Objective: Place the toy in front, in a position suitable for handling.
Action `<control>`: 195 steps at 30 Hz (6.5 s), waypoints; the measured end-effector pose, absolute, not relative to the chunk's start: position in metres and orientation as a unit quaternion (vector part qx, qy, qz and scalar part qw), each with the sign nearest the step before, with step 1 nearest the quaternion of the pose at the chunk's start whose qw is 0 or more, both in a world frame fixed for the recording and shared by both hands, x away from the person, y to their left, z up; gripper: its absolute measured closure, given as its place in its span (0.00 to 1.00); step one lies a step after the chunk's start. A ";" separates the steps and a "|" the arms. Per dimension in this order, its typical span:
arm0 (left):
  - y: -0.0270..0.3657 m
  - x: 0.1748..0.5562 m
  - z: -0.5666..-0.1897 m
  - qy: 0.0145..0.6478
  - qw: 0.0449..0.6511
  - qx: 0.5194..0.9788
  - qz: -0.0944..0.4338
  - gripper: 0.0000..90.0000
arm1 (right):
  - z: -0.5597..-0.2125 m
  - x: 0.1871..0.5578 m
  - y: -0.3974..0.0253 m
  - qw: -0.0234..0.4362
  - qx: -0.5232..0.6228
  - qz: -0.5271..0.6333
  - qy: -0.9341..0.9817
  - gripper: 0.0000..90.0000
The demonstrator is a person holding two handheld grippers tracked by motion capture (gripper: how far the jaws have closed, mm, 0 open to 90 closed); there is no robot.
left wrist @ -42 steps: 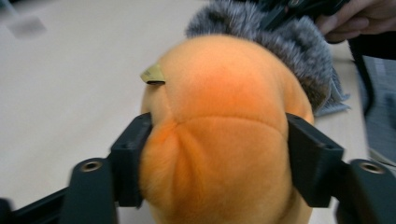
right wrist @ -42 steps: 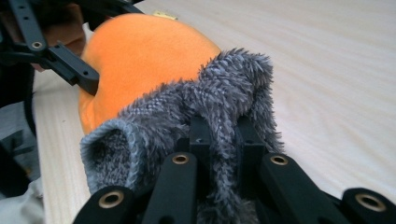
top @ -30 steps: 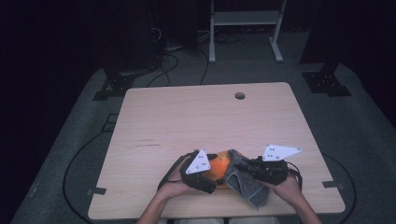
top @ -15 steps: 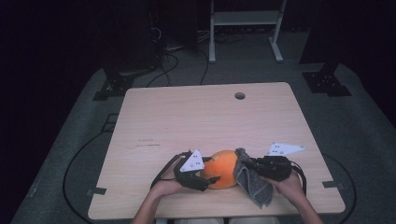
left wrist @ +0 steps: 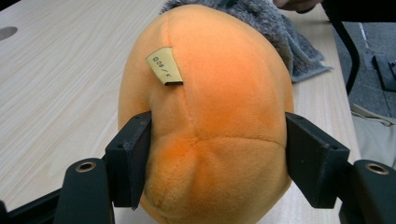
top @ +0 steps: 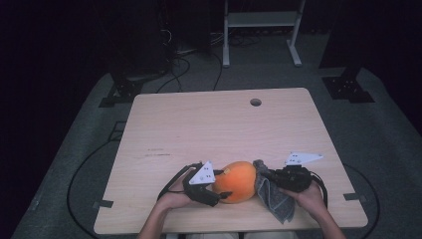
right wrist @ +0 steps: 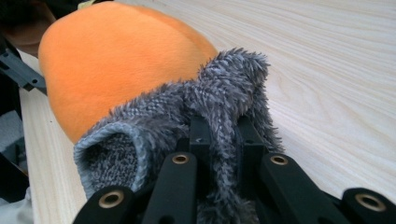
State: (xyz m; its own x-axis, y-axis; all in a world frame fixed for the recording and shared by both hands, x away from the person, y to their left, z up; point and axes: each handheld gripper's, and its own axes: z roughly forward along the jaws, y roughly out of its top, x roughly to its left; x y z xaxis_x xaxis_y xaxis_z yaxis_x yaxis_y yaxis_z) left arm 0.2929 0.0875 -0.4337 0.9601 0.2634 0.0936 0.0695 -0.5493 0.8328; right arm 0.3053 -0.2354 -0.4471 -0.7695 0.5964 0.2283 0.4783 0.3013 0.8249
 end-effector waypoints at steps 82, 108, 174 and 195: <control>0.090 0.298 -0.441 0.101 0.481 0.867 0.086 0.25 | -0.432 0.305 -0.243 0.048 0.303 0.490 0.816 0.89; 0.073 0.288 -0.435 0.069 0.495 0.862 0.084 0.17 | -0.426 0.302 -0.235 0.050 0.282 0.514 0.808 0.89; 0.078 0.303 -0.429 0.139 0.545 0.824 0.062 0.30 | -0.422 0.295 -0.234 0.087 0.302 0.519 0.795 0.89; 0.070 0.303 -0.431 0.162 0.527 0.830 0.081 0.32 | -0.417 0.291 -0.231 0.121 0.301 0.531 0.783 0.89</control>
State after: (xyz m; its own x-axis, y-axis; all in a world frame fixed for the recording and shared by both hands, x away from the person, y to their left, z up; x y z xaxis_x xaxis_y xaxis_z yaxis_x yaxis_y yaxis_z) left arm 0.3033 0.0698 -0.4312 0.9346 0.3539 -0.0361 0.1832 -0.3920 0.9016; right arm 0.2914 -0.2315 -0.4170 -0.7890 0.6004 0.1308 0.3436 0.2546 0.9040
